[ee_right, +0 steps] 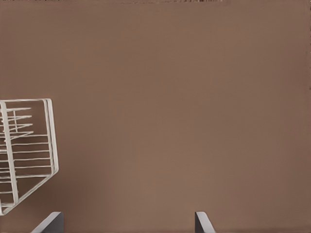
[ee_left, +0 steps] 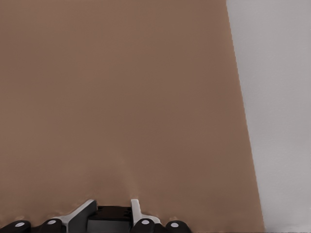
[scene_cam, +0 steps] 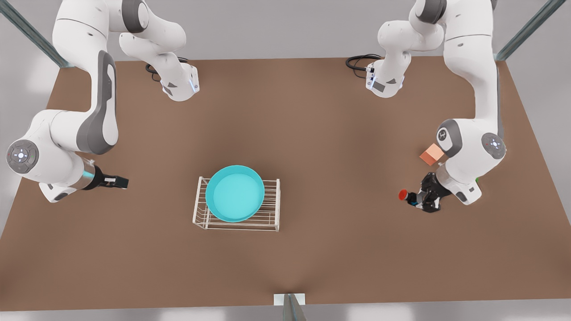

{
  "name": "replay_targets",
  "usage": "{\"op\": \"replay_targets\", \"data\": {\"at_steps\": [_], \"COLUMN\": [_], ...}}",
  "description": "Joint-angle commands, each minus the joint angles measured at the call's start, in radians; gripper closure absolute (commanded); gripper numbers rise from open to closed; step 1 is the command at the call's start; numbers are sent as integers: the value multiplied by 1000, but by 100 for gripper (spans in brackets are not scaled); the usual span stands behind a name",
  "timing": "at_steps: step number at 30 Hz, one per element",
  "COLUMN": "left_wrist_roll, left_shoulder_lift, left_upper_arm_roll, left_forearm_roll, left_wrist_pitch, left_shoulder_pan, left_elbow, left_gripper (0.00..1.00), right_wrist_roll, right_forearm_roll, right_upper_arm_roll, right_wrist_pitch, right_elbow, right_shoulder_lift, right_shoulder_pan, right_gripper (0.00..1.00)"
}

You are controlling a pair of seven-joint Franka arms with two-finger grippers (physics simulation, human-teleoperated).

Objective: Place the plate on the shelf with right arm and place the red button switch in the plate with left arm

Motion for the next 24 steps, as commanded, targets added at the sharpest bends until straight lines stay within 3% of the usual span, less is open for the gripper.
{"op": "replay_targets", "data": {"at_steps": [1, 3, 6, 11, 12, 16, 19, 24], "left_wrist_roll": [-466, -611, -727, -869, -886, -932, -935, -937], "left_shoulder_lift": [-1, 2, 30, 178, 275, 415, 499, 614], "left_upper_arm_roll": [-81, -169, -173, -181, -216, -213, -207, -83], "left_forearm_roll": [-40, -35, -38, -6, 3, 32, 86, 103], "left_wrist_pitch": [-190, -190, -166, 207, 236, 541, 627, 741], "left_shoulder_pan": [-6, -15, -109, -327, -359, -454, -506, -659], "left_elbow": [49, 105, 193, 294, 391, 467, 555, 619], "left_gripper": [81, 81, 81, 81, 81, 81, 81, 76], "right_wrist_roll": [84, 84, 84, 84, 84, 84, 84, 84], "right_forearm_roll": [-1, -1, -3, -3, -3, -3, -3, -3], "right_upper_arm_roll": [0, 0, 0, 2, 2, 2, 2, 2], "right_wrist_pitch": [6, 6, 6, 6, 6, 6, 6, 6], "right_elbow": [1, 1, 3, 3, 4, 3, 4, 4], "right_shoulder_lift": [-1, 4, 12, 13, 13, 15, 15, 18], "right_shoulder_pan": [1, 1, 2, 4, 4, 4, 4, 4], "right_gripper": [0, 0, 0, 0, 0, 0, 0, 0]}}
